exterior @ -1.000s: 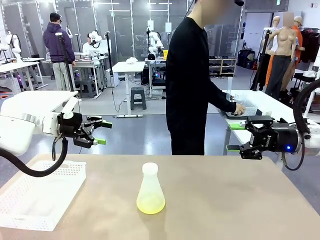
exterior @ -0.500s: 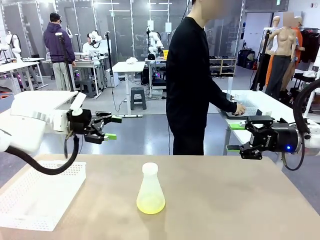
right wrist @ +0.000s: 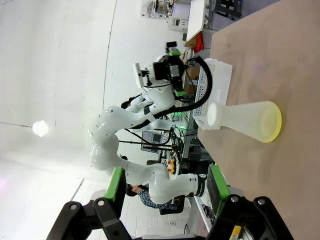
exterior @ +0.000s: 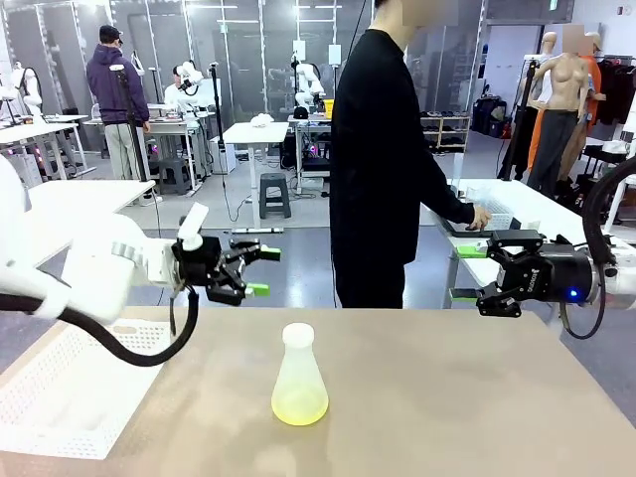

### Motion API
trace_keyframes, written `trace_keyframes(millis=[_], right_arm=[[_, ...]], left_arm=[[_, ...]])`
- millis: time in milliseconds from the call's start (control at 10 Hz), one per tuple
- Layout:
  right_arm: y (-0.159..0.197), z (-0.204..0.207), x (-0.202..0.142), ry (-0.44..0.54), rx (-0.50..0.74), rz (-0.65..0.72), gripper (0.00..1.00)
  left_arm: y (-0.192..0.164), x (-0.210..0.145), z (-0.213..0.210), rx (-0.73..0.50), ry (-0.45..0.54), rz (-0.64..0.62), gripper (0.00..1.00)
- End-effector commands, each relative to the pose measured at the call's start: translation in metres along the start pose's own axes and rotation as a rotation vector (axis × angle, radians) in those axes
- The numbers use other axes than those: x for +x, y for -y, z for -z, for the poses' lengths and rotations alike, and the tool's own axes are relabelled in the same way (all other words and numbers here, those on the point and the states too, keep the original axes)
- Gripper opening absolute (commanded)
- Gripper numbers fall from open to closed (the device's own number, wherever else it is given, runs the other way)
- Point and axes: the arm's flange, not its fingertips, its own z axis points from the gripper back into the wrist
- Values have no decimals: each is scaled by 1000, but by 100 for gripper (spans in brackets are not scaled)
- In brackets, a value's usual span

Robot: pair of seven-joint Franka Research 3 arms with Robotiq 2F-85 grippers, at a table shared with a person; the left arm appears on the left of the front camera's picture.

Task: Prepare the solutions needed for the experiment.
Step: When the human places the Big flask in the center of the table, pick up the Big flask and place it in the left Organizing basket.

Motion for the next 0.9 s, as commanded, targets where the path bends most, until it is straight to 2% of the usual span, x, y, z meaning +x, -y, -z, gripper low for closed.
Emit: trace_keyframes(millis=[0,400,800], right_arm=[[-1,0,0,0,1,-2,82],[-1,0,0,0,1,-2,82],[-1,0,0,0,1,-2,82]], left_arm=[[-5,-26,2,-38,62,2,100],[8,-62,11,-117,71,-44,100],[19,-80,23,-248,91,-122,100]])
